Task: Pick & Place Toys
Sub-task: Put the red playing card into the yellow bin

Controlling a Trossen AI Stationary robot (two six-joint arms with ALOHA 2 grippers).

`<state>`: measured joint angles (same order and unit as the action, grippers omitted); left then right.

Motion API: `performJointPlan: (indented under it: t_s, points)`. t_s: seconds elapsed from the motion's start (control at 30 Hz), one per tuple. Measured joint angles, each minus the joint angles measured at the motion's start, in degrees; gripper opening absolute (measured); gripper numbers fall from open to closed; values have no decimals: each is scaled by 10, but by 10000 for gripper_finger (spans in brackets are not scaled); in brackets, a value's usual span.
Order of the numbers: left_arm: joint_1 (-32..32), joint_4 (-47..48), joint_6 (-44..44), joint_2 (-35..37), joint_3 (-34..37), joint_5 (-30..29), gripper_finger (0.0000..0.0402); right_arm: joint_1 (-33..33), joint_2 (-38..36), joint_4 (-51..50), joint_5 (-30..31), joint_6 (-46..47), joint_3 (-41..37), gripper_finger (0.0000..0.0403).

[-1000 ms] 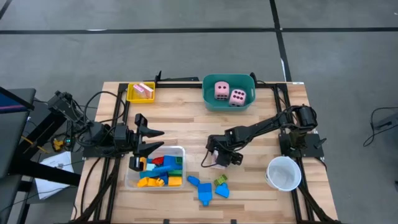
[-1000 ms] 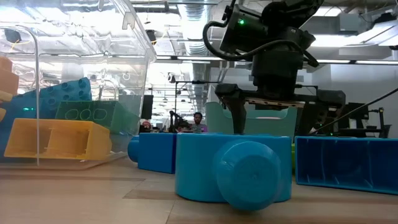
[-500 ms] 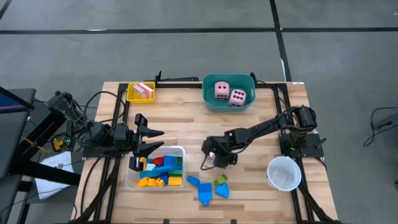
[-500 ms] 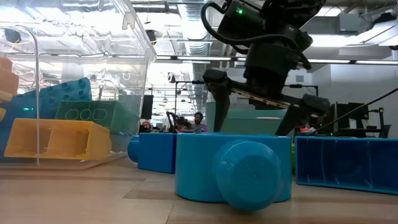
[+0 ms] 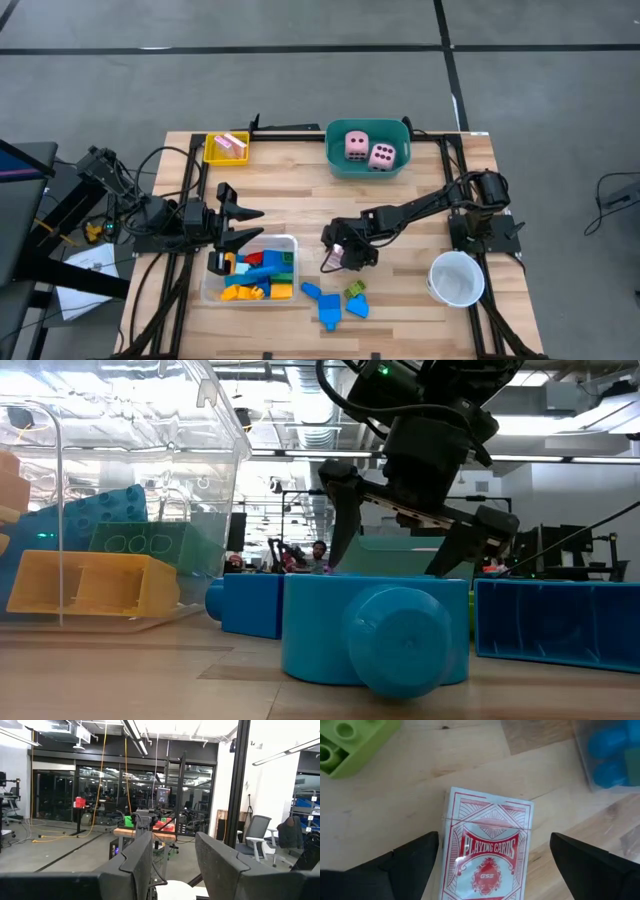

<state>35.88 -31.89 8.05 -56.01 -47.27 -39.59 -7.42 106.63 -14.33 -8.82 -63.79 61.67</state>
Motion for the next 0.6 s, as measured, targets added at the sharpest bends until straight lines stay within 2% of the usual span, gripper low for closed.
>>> performJointPlan:
  t_s: [0.37, 0.6]
  points:
    - [0, 0, 0, 0, 0, 0, 145, 0, 8, -55, -4, 8, 2, 375]
    - [0, 0, 0, 0, 0, 0, 145, 9, 9, -53, -10, 38, 2, 375]
